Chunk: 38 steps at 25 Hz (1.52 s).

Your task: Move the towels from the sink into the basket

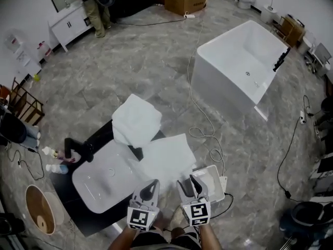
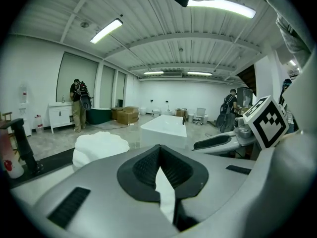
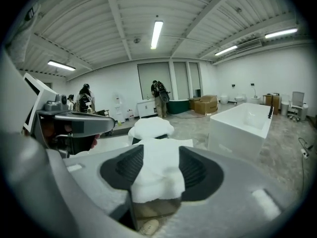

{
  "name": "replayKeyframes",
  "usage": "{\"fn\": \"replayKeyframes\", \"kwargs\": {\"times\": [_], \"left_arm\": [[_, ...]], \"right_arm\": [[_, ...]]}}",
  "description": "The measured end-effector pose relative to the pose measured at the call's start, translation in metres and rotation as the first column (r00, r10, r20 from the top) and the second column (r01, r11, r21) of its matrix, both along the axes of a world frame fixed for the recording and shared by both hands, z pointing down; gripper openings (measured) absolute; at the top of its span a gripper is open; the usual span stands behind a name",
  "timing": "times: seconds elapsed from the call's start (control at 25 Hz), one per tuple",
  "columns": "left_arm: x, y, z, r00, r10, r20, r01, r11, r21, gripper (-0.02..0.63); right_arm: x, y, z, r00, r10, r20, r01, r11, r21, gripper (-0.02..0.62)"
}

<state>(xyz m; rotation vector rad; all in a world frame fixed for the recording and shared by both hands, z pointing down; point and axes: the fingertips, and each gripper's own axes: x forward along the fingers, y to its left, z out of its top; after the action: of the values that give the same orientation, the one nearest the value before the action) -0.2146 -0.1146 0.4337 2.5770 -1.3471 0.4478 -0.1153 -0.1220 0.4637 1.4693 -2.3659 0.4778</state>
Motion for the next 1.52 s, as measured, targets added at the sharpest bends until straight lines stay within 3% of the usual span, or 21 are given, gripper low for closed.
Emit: {"fn": "replayKeyframes", "kwargs": {"times": [0.08,0.36,0.72,0.88,1.08,1.2,1.36,1.52], "left_arm": [[-0.001,-0.005,0.008,1.0,0.011,-0.002,-0.011,1.0,-0.017,0.008],[-0.007,-0.014,0.04,0.999,0.05,0.01,-0.049,0.996,-0.072,0.008],[-0.013,-0.027,0.066,0.999,0.042,-0.012,-0.044,0.989,-0.144,0.008],[-0.015,-0.028,0.074,0.997,0.076,0.011,-0.074,0.989,-0.131,0.008],[-0.018,-0.03,0.08,0.997,0.081,0.017,-0.078,0.987,-0.14,0.008],[-0.018,-0.032,0.081,0.996,0.084,0.018,-0.081,0.987,-0.139,0.008],[-0.017,-0.033,0.079,0.996,0.083,0.017,-0.08,0.987,-0.137,0.008],[-0.017,-0.034,0.074,0.997,0.071,0.008,-0.069,0.988,-0.142,0.008]], "right_arm": [[-0.003,-0.003,0.017,1.0,0.001,-0.002,-0.001,0.999,-0.048,0.289],[-0.012,-0.006,0.078,0.999,0.035,-0.009,-0.036,0.984,-0.175,0.451],[-0.014,-0.02,0.112,0.995,0.086,0.043,-0.073,0.968,-0.242,0.495],[-0.014,-0.023,0.115,0.996,0.069,0.061,-0.052,0.969,-0.244,0.494],[-0.017,-0.019,0.115,0.997,0.058,0.043,-0.045,0.964,-0.261,0.413],[-0.031,-0.017,0.112,0.999,0.023,0.043,-0.012,0.967,-0.253,0.262],[-0.036,-0.016,0.113,0.998,0.016,0.053,-0.001,0.965,-0.262,0.161],[-0.035,-0.018,0.106,0.997,0.03,0.077,-0.011,0.972,-0.235,0.11]]}}
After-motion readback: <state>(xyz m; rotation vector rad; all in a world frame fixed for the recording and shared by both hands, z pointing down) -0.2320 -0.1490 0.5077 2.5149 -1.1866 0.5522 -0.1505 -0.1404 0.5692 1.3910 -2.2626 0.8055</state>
